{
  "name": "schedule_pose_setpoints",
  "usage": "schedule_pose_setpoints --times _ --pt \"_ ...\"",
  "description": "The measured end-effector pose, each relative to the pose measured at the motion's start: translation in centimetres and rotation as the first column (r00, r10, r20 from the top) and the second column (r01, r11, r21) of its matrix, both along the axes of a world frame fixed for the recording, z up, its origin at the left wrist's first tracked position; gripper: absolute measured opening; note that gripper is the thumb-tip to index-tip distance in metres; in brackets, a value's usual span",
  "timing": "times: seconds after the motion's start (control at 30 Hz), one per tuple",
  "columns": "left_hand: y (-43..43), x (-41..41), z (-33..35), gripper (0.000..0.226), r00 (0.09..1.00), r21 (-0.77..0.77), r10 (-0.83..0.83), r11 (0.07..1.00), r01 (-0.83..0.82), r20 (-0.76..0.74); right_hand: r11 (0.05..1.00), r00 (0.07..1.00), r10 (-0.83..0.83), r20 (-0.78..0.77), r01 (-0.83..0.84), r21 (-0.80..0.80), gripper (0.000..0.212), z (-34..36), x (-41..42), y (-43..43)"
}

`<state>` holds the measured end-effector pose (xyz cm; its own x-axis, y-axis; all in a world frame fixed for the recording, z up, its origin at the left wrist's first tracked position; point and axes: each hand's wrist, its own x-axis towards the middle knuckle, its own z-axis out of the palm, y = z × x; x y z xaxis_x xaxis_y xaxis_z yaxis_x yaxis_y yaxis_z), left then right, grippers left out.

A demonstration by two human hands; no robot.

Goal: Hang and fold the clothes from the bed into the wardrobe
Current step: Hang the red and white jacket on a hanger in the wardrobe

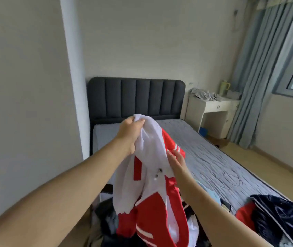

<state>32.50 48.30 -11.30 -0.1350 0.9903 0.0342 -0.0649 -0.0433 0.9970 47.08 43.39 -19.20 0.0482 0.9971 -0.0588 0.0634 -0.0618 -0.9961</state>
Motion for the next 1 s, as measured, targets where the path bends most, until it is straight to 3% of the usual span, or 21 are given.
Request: schedule_pose_setpoints --times 0.1,0.2,0.27,0.3,0.37,0.43,0.47,0.5,0.53,0.57,0.6,0.63,0.67,0.7,0.77,0.8,0.97,1.0 --pt "-4.7 -2.0 3.4 0.022 0.976 -0.069 0.161 0.986 -0.152 0.146 0.974 0.974 0.217 -0.06 -0.212 0.074 0.062 3.3 -0.9 -3.4" --pt "-8.5 -4.6 6.2 0.013 0.932 -0.141 0.21 0.975 -0.174 0.296 0.918 0.944 0.33 -0.024 -0.314 0.243 0.038 5.3 -2.5 -5.7" --pt "-10.7 -6.0 7.4 0.016 0.944 -0.103 0.194 0.98 -0.173 0.267 0.909 0.953 0.289 0.09 -0.302 0.285 0.019 6.4 -3.9 -6.9" --pt "-11.6 -6.5 7.9 0.017 0.957 -0.074 0.203 0.979 -0.191 0.206 0.927 0.967 0.226 0.119 -0.25 0.278 0.011 6.9 -4.5 -7.3" --pt "-13.0 -7.7 8.6 0.017 0.957 -0.008 0.291 0.957 -0.291 0.004 0.954 0.985 0.118 0.128 -0.148 0.262 0.019 7.9 -5.2 -7.4" --pt "-14.0 -9.4 8.3 0.012 0.872 0.052 0.391 0.918 -0.393 -0.296 0.951 0.994 0.042 0.102 -0.071 0.302 0.012 9.4 -5.9 -7.5" --pt "-14.7 -10.3 7.9 0.016 0.747 0.085 0.415 0.895 -0.439 -0.519 0.939 0.996 0.0 0.087 -0.03 0.344 0.01 10.3 -6.1 -7.8" --pt "-15.5 -11.0 7.6 0.023 0.558 0.121 0.406 0.87 -0.477 -0.724 0.921 0.997 -0.043 0.069 0.013 0.389 0.01 11.2 -6.3 -8.1" --pt "-16.4 -11.3 7.4 0.029 0.397 0.185 0.407 0.852 -0.49 -0.823 0.896 0.994 -0.079 0.069 0.041 0.443 0.015 12.0 -6.4 -8.5" --pt "-17.3 -11.3 7.4 0.036 0.356 0.216 0.407 0.856 -0.47 -0.841 0.868 0.989 -0.103 0.103 0.039 0.496 0.021 12.7 -6.6 -9.1" --pt "-18.0 -11.1 7.5 0.044 0.46 0.174 0.378 0.887 -0.427 -0.803 0.837 0.982 -0.105 0.157 0.002 0.547 0.026 13.1 -6.8 -9.7" --pt "-18.6 -10.8 7.7 0.053 0.674 0.067 0.3 0.935 -0.348 -0.675 0.812 0.97 -0.09 0.227 -0.061 0.581 0.028 13.4 -7.2 -10.6" --pt "-19.2 -10.2 8.1 0.061 0.879 -0.087 0.148 0.974 -0.209 -0.453 0.791 0.952 -0.06 0.301 -0.138 0.597 0.028 13.3 -7.6 -11.3" --pt "-19.9 -9.7 8.1 0.068 0.972 -0.243 -0.039 0.97 -0.018 -0.231 0.774 0.931 -0.027 0.363 -0.21 0.597 0.028 12.9 -8.0 -12.0" --pt "-20.7 -9.3 7.1 0.075 0.963 -0.375 -0.268 0.89 0.258 0.028 0.765 0.909 0.029 0.415 -0.288 0.577 0.032 11.6 -8.7 -13.2" --pt "-21.0 -9.1 6.2 0.07 0.952 -0.399 -0.294 0.865 0.305 0.09 0.772 0.912 0.035 0.408 -0.284 0.569 0.035 10.9 -8.9 -13.5" --pt "-22.0 -8.5 3.2 0.018 0.969 -0.456 -0.176 0.858 0.238 0.176 0.788 0.927 0.032 0.374 -0.254 0.561 0.036 9.9 -7.8 -13.8" --pt "-21.9 -8.4 3.1 0.021 0.976 -0.452 -0.113 0.872 0.187 0.185 0.785 0.922 0.034 0.385 -0.263 0.561 0.037 9.9 -7.4 -13.9"
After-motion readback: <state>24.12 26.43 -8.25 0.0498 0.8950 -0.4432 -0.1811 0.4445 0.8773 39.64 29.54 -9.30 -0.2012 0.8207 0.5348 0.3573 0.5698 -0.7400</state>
